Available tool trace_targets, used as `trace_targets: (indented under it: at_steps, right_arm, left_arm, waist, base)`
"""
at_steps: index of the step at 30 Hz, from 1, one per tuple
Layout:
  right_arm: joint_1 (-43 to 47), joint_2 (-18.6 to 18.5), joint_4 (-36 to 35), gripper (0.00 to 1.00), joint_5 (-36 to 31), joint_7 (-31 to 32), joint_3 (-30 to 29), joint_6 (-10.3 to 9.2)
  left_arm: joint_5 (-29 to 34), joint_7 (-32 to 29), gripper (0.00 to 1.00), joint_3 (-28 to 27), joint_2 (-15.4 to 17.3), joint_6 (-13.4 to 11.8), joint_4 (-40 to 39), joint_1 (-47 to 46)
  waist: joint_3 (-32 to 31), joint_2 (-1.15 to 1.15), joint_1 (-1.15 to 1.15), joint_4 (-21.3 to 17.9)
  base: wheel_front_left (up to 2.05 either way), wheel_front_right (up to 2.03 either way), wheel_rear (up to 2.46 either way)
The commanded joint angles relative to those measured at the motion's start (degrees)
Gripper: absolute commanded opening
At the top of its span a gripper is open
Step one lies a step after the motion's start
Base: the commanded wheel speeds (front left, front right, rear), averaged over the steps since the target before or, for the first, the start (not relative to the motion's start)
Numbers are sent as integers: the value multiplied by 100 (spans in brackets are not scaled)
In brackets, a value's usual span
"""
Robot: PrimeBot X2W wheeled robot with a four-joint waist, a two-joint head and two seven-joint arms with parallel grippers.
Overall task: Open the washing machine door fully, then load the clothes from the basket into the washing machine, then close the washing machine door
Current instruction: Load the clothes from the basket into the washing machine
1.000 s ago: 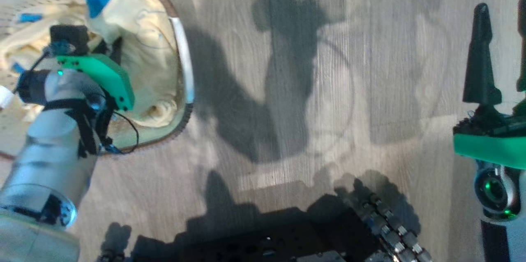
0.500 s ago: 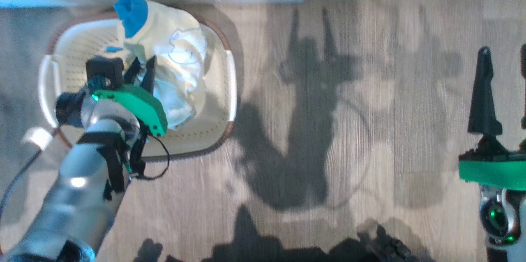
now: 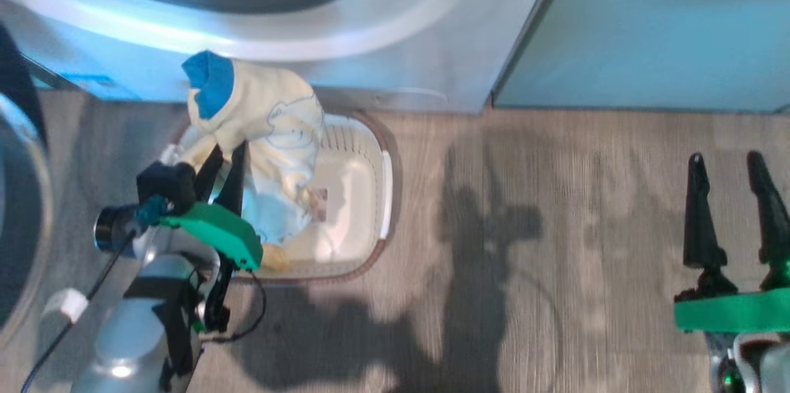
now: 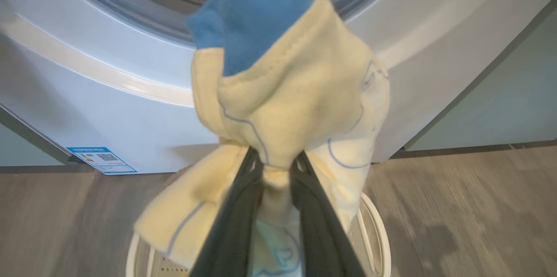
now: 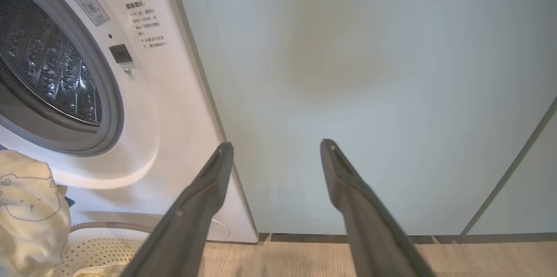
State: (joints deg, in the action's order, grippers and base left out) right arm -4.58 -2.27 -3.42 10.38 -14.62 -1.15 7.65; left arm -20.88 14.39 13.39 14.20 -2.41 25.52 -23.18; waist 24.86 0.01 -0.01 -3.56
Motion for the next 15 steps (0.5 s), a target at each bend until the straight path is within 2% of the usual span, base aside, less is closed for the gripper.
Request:
trace_targets:
  at_steps: [1, 9, 15]
  right_arm:
    - [126, -61, -95, 100, -78, -38, 130, -16]
    - [529, -61, 125, 100, -153, -38, 159, -16]
    - [728, -61, 249, 100, -169, -38, 169, -16]
  left_arm:
    - [84, 61, 0, -266, 200, -60, -300, 114]
    - [259, 52, 0, -422, 342, -244, -1125, 896]
    - [296, -83, 0, -464, 473, -394, -1659, 1279]
  waist:
    - [-501, -1, 1, 153]
    - [-1288, -1, 1, 196]
    - [-1649, -1, 1, 209]
  base:
    - [0, 0, 0]
    - [0, 0, 0]
    - [0, 0, 0]
